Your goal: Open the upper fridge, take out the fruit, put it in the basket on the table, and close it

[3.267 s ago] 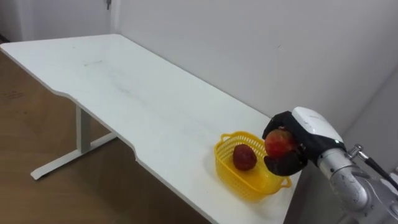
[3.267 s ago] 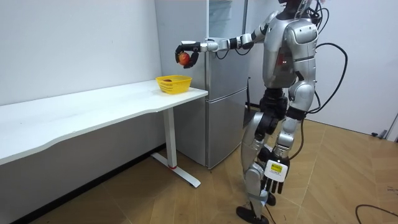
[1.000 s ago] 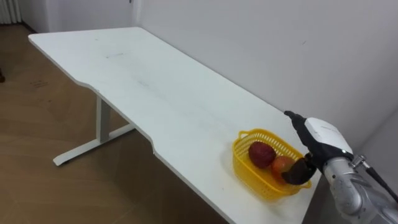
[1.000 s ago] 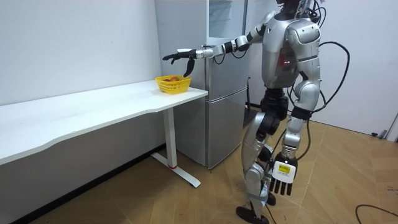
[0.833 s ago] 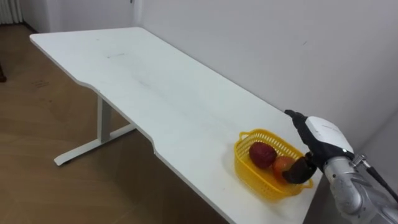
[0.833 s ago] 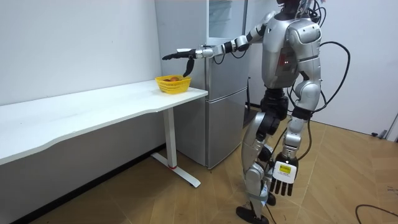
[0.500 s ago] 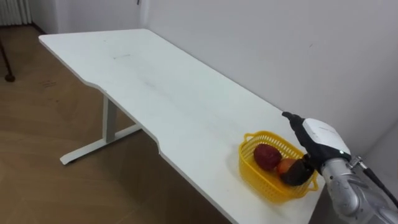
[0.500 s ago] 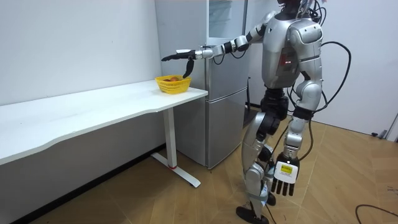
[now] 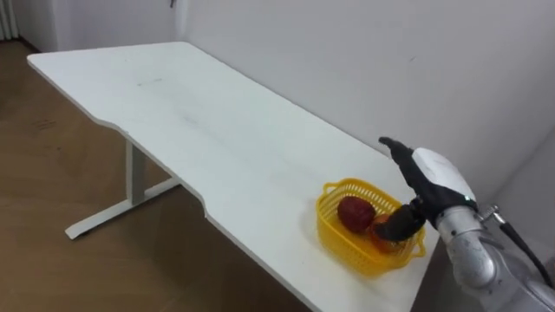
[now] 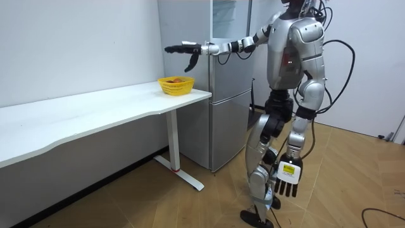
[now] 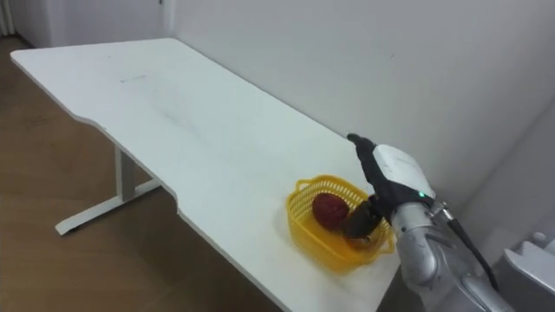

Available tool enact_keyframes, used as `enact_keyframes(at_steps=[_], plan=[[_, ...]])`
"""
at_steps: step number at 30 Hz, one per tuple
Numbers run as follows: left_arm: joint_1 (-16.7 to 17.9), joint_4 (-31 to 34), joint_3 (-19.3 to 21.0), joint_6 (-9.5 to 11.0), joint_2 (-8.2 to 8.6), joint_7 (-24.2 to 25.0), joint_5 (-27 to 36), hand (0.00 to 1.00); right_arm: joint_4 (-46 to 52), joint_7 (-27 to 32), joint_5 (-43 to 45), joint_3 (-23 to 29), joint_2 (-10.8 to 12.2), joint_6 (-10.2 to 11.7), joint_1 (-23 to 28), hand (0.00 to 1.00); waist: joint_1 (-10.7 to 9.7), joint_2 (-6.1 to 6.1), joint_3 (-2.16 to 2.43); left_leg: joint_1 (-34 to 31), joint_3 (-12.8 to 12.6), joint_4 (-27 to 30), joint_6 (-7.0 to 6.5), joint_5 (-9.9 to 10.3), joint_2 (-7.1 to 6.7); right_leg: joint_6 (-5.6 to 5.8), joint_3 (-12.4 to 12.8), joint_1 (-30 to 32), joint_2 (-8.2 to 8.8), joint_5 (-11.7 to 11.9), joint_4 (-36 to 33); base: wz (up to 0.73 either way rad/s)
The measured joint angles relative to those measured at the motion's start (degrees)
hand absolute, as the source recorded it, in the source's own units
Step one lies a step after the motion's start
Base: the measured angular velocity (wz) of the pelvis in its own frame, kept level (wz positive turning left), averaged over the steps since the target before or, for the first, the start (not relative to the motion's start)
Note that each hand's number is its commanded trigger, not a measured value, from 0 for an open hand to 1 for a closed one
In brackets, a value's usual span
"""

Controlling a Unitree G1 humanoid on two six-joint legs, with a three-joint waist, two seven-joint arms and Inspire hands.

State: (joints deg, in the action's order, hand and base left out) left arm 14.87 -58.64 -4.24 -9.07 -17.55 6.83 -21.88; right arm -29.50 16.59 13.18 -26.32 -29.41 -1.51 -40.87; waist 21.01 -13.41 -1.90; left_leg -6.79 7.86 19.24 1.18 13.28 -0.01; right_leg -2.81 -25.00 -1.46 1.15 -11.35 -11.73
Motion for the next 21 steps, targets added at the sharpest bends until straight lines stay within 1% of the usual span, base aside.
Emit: enact_keyframes(at_steps=[1, 2, 3, 4, 5, 6, 7, 8, 9, 10, 11, 12, 13, 14, 15, 16, 17, 18, 19, 20, 21], plan=[[0.50, 0.11, -0.01, 0.25, 0.27, -0.08, 0.01, 0.00, 1.17, 0.36, -0.31, 0.38, 0.04, 0.25, 0.16, 0.00, -0.35, 0.82, 0.03, 0.74, -0.24, -0.33, -0.01, 0.00, 0.00, 0.00, 0.45, -0.48, -0.14, 0.00, 0.08, -0.08], [0.72, 0.11, 0.00, 0.40, 0.30, -0.08, 0.01, 0.00, 2.20, 0.46, -0.46, 0.70, 0.04, 0.35, 0.61, 0.00, -0.44, 1.13, 0.20, 1.13, -0.38, -0.63, -0.02, -0.01, 0.02, 0.01, 0.64, -0.65, -0.16, 0.00, 0.10, -0.16], [1.12, 0.11, 0.00, 0.44, 0.30, -0.01, -0.10, 0.00, 4.78, 0.83, -0.23, 1.33, 0.09, 0.45, 1.91, 0.00, -0.56, 1.70, 0.55, 1.69, -0.82, -0.93, -0.01, -0.01, 0.16, 0.00, 1.05, -0.95, -0.15, 0.00, 0.11, -0.16], [1.42, 0.11, 0.11, 0.43, 0.38, 0.07, -0.11, 0.00, 8.05, 1.00, 0.53, 2.43, 0.39, 0.76, 3.66, 0.00, -0.99, 2.24, 0.63, 2.49, -1.24, -1.21, -0.01, -0.01, 0.30, 0.02, 1.19, -1.54, -0.11, -0.01, 0.14, -0.17], [1.60, 0.09, 0.17, 0.43, 0.43, 0.06, -0.10, 0.00, 9.67, 1.10, 0.62, 3.06, 0.72, 0.98, 4.66, 0.00, -1.16, 2.48, 0.82, 2.72, -1.42, -1.51, -0.01, -0.01, 0.35, 0.02, 1.30, -1.75, -0.10, -0.01, 0.14, -0.14], [1.94, 0.04, 0.34, 0.45, 0.72, -0.03, -0.11, 0.00, 13.16, 1.33, 0.63, 3.68, 1.22, 1.03, 6.37, 0.00, -1.94, 2.99, 1.20, 3.51, -1.76, -1.88, -0.01, -0.02, 0.45, 0.02, 1.68, -1.96, -0.10, -0.01, 0.12, -0.20], [2.24, 0.13, 1.44, 0.62, 1.43, -0.13, -0.15, 0.00, 16.95, 1.43, 0.66, 4.60, 1.44, 1.43, 8.06, 0.00, -2.38, 3.51, 1.30, 4.07, -2.38, -2.10, -0.01, -0.01, 0.59, 0.03, 2.25, -2.26, -0.12, -0.01, 0.18, -0.22], [2.37, 0.24, 2.01, 0.76, 1.84, -0.24, -0.19, 0.00, 18.82, 1.45, 0.71, 5.28, 1.45, 1.70, 9.00, 0.00, -2.51, 3.72, 1.27, 4.41, -2.66, -2.20, -0.02, -0.01, 0.63, 0.03, 2.49, -2.46, -0.12, -0.01, 0.20, -0.24], [3.05, 0.83, 3.02, 0.96, 2.60, -0.49, -0.22, 0.00, 21.94, 1.57, 0.60, 6.30, 1.45, 2.06, 10.56, 0.00, -3.21, 4.15, 1.54, 4.70, -3.16, -2.56, -0.03, -0.01, 0.68, 0.04, 2.98, -2.59, -0.10, -0.02, 0.21, -0.18], [3.44, 1.31, 3.55, 1.23, 3.10, -0.56, -0.20, 0.00, 24.69, 1.60, 0.12, 7.74, 1.56, 2.77, 11.74, 0.00, -3.88, 4.49, 1.50, 5.24, -3.44, -2.67, -0.03, 0.00, 0.70, 0.04, 3.22, -2.82, -0.08, -0.02, 0.19, -0.24], [3.59, 1.31, 3.94, 1.78, 3.29, -0.55, -0.18, 0.00, 27.62, 1.68, 0.21, 9.36, 1.86, 2.87, 13.00, 0.00, -4.34, 4.79, 1.45, 5.47, -4.03, -2.86, -0.04, 0.00, 0.83, 0.04, 4.06, -2.88, -0.19, -0.02, 0.19, -0.20], [3.67, 1.35, 4.09, 2.04, 3.32, -0.56, -0.12, 0.00, 29.48, 1.72, 0.23, 10.23, 2.11, 2.87, 13.57, 0.00, -4.73, 4.85, 1.47, 5.54, -4.23, -2.84, -0.05, 0.01, 0.89, 0.04, 4.41, -2.87, -0.25, -0.02, 0.19, -0.23], [3.74, 1.36, 4.04, 2.16, 3.36, -0.55, 0.03, 0.00, 32.80, 1.81, 0.23, 11.27, 2.20, 3.23, 14.27, 0.00, -5.84, 5.03, 1.47, 5.99, -4.72, -2.92, -0.06, 0.02, 0.99, 0.04, 4.91, -2.82, -0.28, -0.02, 0.16, -0.19], [3.75, 1.36, 4.04, 2.18, 3.44, -0.55, 0.06, 0.00, 34.26, 1.82, 0.21, 11.80, 2.21, 3.71, 14.55, 0.00, -6.32, 5.14, 1.44, 6.36, -5.07, -3.11, -0.06, 0.02, 1.05, 0.03, 5.32, -2.84, -0.31, -0.02, 0.12, -0.31], [3.92, 1.23, 4.05, 2.37, 3.51, -0.55, 0.05, 0.00, 36.60, 2.07, 0.22, 12.30, 2.20, 4.70, 15.05, 0.00, -6.73, 5.44, 1.55, 7.10, -6.07, -3.73, -0.06, 0.00, 1.19, 0.01, 6.33, -2.85, -0.38, 0.00, 0.05, -0.38], [3.96, 1.23, 4.17, 2.78, 3.62, -0.54, -0.05, 0.00, 38.37, 2.15, 0.41, 12.87, 2.31, 5.76, 15.62, 0.00, -7.23, 5.83, 1.36, 7.84, -6.70, -3.95, -0.08, 0.01, 1.27, -0.01, 7.01, -3.44, -0.45, 0.01, 0.06, -0.37], [3.90, 1.27, 4.20, 3.31, 3.67, -0.55, -0.11, 0.00, 40.72, 2.15, 0.84, 13.97, 2.83, 6.33, 17.10, 0.00, -8.27, 6.14, 1.38, 8.51, -6.99, -4.25, -0.14, 0.05, 1.25, 0.03, 7.38, -3.90, -0.45, -0.02, 0.12, -0.21], [3.80, 1.30, 4.25, 3.60, 3.73, -0.58, -0.11, 0.00, 42.05, 2.21, 0.92, 14.70, 3.25, 6.77, 18.20, 0.00, -8.60, 6.25, 1.41, 8.88, -7.06, -4.47, -0.14, 0.05, 1.20, 0.10, 7.50, -4.16, -0.44, -0.06, 0.19, -0.11], [3.82, 1.22, 4.63, 4.46, 4.01, -0.86, -0.10, 0.00, 44.26, 2.27, 0.84, 15.70, 3.99, 7.84, 20.25, 0.00, -9.49, 6.57, 1.42, 9.77, -7.39, -5.00, -0.15, 0.05, 1.17, 0.23, 7.84, -4.68, -0.42, -0.14, 0.20, -0.14], [3.89, 1.18, 5.18, 4.81, 4.45, -1.39, 0.03, 0.00, 45.85, 2.27, 0.68, 16.64, 4.53, 8.99, 22.30, 0.00, -10.04, 6.99, 1.51, 10.76, -7.85, -5.60, -0.18, 0.04, 1.17, 0.29, 8.39, -5.22, -0.42, -0.18, 0.31, -0.17], [3.98, 1.20, 5.18, 4.97, 4.62, -1.70, 0.08, 0.00, 46.45, 2.30, 0.67, 17.02, 4.78, 9.41, 23.19, 0.00, -10.52, 7.20, 1.55, 11.14, -8.01, -5.70, -0.19, 0.04, 1.17, 0.30, 8.56, -5.54, -0.43, -0.18, 0.46, -0.15]])
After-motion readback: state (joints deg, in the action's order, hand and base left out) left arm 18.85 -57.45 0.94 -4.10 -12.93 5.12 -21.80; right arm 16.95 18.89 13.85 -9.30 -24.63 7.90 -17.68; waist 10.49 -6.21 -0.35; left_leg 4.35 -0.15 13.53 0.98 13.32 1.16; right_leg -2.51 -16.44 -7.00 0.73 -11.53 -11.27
